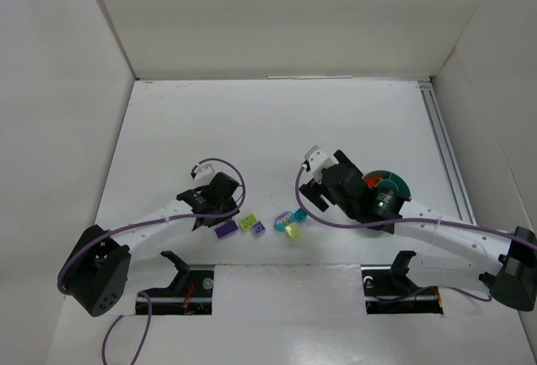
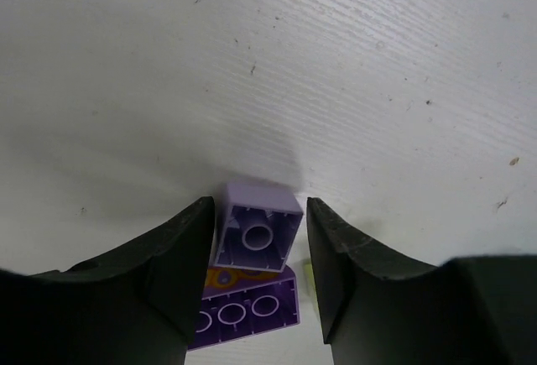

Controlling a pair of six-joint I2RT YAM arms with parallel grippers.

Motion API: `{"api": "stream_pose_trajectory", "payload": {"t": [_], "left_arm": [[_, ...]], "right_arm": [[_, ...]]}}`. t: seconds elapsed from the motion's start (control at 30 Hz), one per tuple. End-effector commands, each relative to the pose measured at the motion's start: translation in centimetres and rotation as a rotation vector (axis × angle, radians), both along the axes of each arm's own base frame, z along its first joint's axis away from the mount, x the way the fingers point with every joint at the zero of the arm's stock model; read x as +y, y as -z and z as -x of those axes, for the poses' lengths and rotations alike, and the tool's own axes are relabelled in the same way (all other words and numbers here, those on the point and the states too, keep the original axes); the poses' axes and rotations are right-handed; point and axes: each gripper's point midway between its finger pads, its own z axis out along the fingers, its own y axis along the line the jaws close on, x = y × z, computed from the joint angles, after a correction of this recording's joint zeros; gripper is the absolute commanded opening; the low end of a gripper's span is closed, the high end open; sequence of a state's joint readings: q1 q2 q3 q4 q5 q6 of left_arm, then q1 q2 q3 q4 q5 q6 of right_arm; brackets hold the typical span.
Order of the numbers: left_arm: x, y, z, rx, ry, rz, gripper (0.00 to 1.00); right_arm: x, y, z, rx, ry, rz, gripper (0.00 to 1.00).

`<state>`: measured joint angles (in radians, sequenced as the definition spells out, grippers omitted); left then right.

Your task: Sort the legos into containers by color

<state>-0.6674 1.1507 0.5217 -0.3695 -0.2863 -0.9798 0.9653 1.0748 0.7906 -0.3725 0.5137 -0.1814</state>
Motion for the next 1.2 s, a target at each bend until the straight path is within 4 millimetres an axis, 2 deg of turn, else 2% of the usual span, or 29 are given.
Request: {"api": "stream_pose_trajectory", "payload": {"t": [0.0,0.23,0.33,0.43,0.5,0.57,0.6,0.63,0.7,0.73,0.77,0.83,0.87,0.93,0.97,1.0,1.03,1.07,1.1,1.17], "left_arm": [[-0.3,0.4,0.3,0.006,0.002,0.02,0.44],[-0.9,0.1,0.1,-0.012,0.041,0.029,0.22],[-1.2,-0.7,-0.2,-0.032,0.064,0.043,0.19],[-2.1,-2.6,-1.3,-0.092,0.082,0.075,0.19],[-2.8,-4.0,-2.4,-0.148,0.118,0.091,0.19],[-4.2,-6.2,-3.6,-0.204,0.159,0.13,0.19],[-5.0,-7.3,-4.3,-0.242,0.189,0.149,0.19],[-5.7,-9.0,-5.2,-0.288,0.202,0.168,0.19],[-7.2,-10.7,-6.4,-0.345,0.241,0.196,0.19],[-8.4,-12.0,-7.0,-0.371,0.281,0.204,0.19],[-9.2,-12.8,-7.4,-0.393,0.303,0.209,0.19],[-11.3,-13.6,-8.3,-0.417,0.362,0.223,0.19],[-12.9,-15.3,-8.6,-0.456,0.415,0.224,0.19],[-15.3,-16.4,-8.9,-0.481,0.488,0.23,0.19],[-16.3,-15.5,-9.2,-0.461,0.519,0.205,0.19],[-18.2,-17.3,-9.4,-0.5,0.575,0.206,0.19],[-19.4,-17.7,-9.3,-0.505,0.611,0.209,0.19],[-20.6,-16.7,-9.6,-0.484,0.643,0.192,0.19],[-22.4,-18.4,-9.8,-0.521,0.681,0.216,0.19],[-24.8,-19.3,-9.7,-0.547,0.795,0.24,0.19]], "right_arm": [[0.2,-2.2,-0.5,-0.042,0.039,-0.055,1.0],[-0.8,-2.2,-0.4,-0.044,0.081,-0.044,1.0],[-1.3,-2.4,-0.5,-0.051,0.112,-0.051,1.0],[-2.4,-2.3,-0.3,-0.042,0.171,-0.06,1.0],[-4.3,-2.1,-0.8,-0.035,0.248,-0.055,1.0],[-6.0,-2.7,-1.0,-0.041,0.307,-0.084,1.0],[-7.5,-2.8,-1.5,-0.036,0.364,-0.101,1.0],[-8.7,-2.8,-1.3,-0.033,0.39,-0.104,1.0],[-10.7,-2.9,-1.3,-0.037,0.451,-0.126,1.0],[-12.6,-2.8,-1.2,-0.037,0.509,-0.122,1.0],[-13.7,-3.8,-0.9,-0.066,0.536,-0.155,1.0],[-16.1,-4.7,-0.5,-0.094,0.609,-0.178,1.0],[-17.1,-5.4,0.3,-0.115,0.635,-0.207,1.0],[-19.3,-6.1,1.2,-0.154,0.71,-0.199,1.0],[-20.7,-6.5,2.0,-0.163,0.756,-0.184,1.0],[-21.6,-6.9,2.9,-0.186,0.795,-0.204,1.0],[-22.8,-7.8,3.5,-0.218,0.84,-0.198,1.0],[-23.5,-7.9,4.0,-0.229,0.871,-0.198,1.0],[-23.9,-8.4,4.7,-0.245,0.887,-0.222,1.0],[-24.0,-9.2,4.9,-0.267,0.886,-0.248,1.0]]}}
